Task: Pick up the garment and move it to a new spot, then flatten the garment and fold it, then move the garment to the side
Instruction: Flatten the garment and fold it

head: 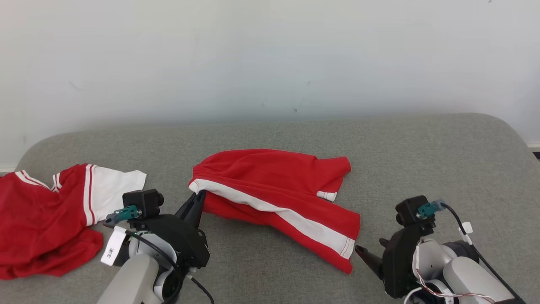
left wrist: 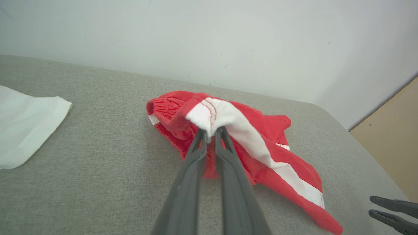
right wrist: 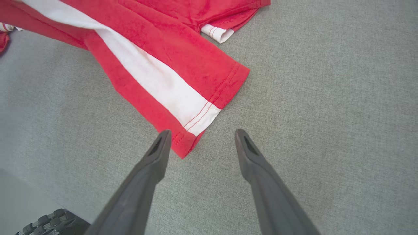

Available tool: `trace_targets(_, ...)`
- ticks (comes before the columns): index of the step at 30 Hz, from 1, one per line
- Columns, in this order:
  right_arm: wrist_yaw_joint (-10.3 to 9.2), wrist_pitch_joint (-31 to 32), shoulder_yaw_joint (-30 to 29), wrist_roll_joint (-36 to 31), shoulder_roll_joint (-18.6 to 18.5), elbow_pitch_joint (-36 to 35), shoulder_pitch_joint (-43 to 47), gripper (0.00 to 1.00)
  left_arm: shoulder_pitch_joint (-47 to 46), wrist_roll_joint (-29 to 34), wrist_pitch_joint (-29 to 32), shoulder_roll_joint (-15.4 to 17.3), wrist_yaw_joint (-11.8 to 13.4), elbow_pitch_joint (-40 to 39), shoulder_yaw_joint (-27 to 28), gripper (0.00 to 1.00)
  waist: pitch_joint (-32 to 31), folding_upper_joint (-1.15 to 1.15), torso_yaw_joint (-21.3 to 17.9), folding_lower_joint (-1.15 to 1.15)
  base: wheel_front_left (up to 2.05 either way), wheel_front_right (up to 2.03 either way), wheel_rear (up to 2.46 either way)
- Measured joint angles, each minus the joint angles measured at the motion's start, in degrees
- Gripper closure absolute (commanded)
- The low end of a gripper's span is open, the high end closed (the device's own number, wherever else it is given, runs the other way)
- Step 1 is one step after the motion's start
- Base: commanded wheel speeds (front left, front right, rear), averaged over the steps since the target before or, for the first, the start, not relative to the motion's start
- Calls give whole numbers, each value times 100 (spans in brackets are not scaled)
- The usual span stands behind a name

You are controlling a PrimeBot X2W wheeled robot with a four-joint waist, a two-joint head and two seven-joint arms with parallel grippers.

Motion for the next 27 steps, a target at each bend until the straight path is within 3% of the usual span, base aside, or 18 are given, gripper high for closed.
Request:
trace_targets(4,-433,297,-163,103,158,-194,-46,0,4,-3,-18,1,-2,-73,-15,100,36,0,-42,0,0,0,0)
trace_targets(5,-655,439,-244,162,270,-200,-66,0,4,-4,-16,7,-2,-99,-22,100,75,0,-53,0,0,0,0)
trace_targets(6,-744,503,-280,179,325,-194,-85,0,4,-4,-15,5,-2,-108,-36,100,98,0,-56,0,0,0,0)
trace_targets(17,-822,1014,-588,154,742,40,-426,0,-104,-4,85,-13,-43,-289,-179,100,508,1,26,1,0,0,0)
trace_targets(24,-822,1071,-1025,-201,867,525,-434,0,-294,-56,109,-26,-43,-298,-186,100,720,1,107,2,0,0,0)
trace_targets(27,-822,1098,-1167,-332,1085,692,-435,0,-294,-93,110,-24,-43,-277,-183,100,794,1,144,2,0,0,0)
